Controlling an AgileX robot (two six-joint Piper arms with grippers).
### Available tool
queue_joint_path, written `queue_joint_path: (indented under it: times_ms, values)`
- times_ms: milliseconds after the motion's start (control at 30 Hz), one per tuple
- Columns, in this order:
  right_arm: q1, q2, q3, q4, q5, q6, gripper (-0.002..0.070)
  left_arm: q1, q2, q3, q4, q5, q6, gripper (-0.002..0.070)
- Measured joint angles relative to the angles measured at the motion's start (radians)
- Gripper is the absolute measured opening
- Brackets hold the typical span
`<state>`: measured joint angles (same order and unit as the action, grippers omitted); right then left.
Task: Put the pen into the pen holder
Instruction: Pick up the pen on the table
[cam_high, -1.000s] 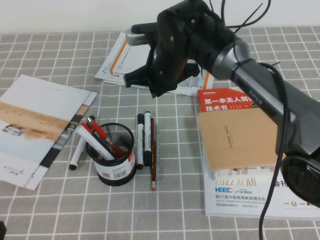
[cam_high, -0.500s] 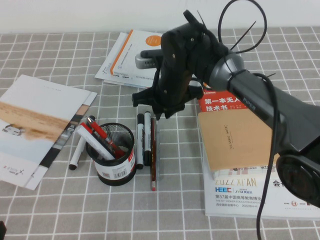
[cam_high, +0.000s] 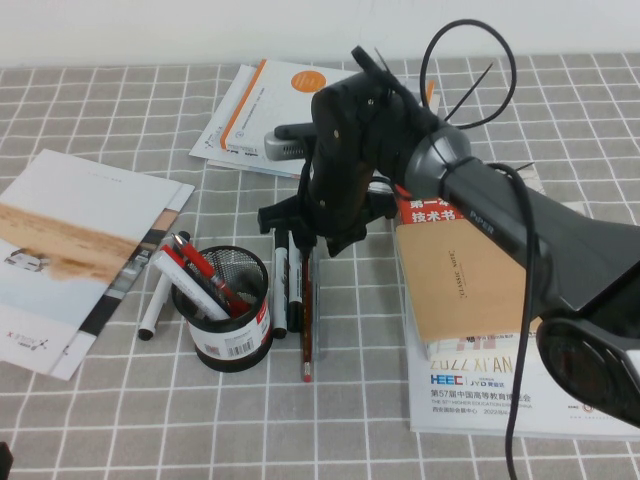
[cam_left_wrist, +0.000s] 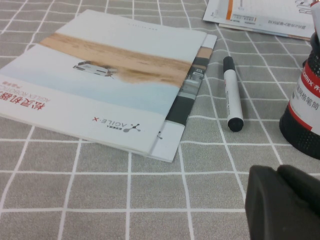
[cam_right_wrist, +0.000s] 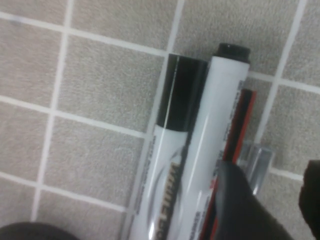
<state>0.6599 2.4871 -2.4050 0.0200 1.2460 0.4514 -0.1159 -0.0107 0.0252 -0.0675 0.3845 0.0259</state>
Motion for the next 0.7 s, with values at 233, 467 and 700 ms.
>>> queue_joint_path:
  times_ms: [233, 467, 700]
  values:
    - [0.0, 0.016, 0.0, -0.006, 0.0, 0.0, 0.0238, 0.0, 0.0, 0.0, 0.0, 0.0, 0.0, -0.0003]
    - [0.0, 0.02, 0.0, -0.025, -0.003, 0.0, 0.0239, 0.0, 0.0, 0.0, 0.0, 0.0, 0.0, -0.0003]
    - [0.0, 0.022, 0.0, -0.028, -0.008, 0.0, 0.0239, 0.0, 0.0, 0.0, 0.0, 0.0, 0.0, -0.0003]
